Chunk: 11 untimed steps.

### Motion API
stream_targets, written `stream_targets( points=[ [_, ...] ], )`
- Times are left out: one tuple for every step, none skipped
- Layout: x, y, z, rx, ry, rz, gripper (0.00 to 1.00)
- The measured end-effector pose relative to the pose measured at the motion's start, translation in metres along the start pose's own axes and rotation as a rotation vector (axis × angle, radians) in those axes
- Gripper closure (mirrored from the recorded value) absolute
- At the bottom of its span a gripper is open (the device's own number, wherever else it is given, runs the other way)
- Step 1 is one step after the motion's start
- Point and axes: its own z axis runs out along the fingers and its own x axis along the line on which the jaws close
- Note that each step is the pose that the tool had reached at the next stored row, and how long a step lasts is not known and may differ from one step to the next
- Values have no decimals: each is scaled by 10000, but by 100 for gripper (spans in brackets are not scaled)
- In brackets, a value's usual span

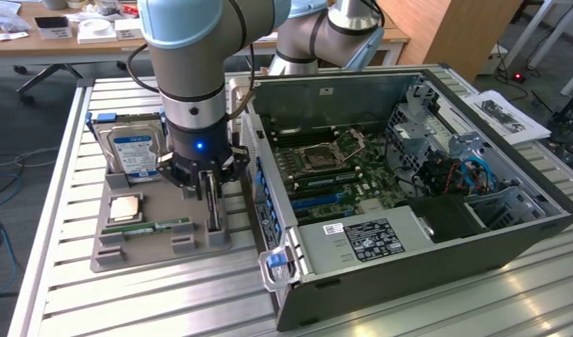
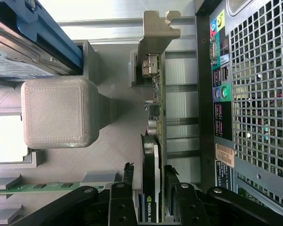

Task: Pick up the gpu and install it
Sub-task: 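Pick up the gpu and move the gpu toward the slot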

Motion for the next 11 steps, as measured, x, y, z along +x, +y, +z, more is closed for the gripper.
stream_targets(
  points=[
    [0,0,0,0,0,0,61],
    [-1,0,1,-1,-1,0,61],
    [-7,1,2,-3,-3,0,61],
    [-12,1,2,-3,-2,0,61],
    [-15,1,1,-1,-1,0,61],
    [-18,2,1,-1,-1,1,61],
    [-22,2,1,-1,0,1,61],
    [-26,2,1,-1,-1,0,61],
    [-26,2,1,-1,0,1,61],
    [-27,2,1,0,0,1,61],
    [-27,2,1,0,1,1,61]
  ],
)
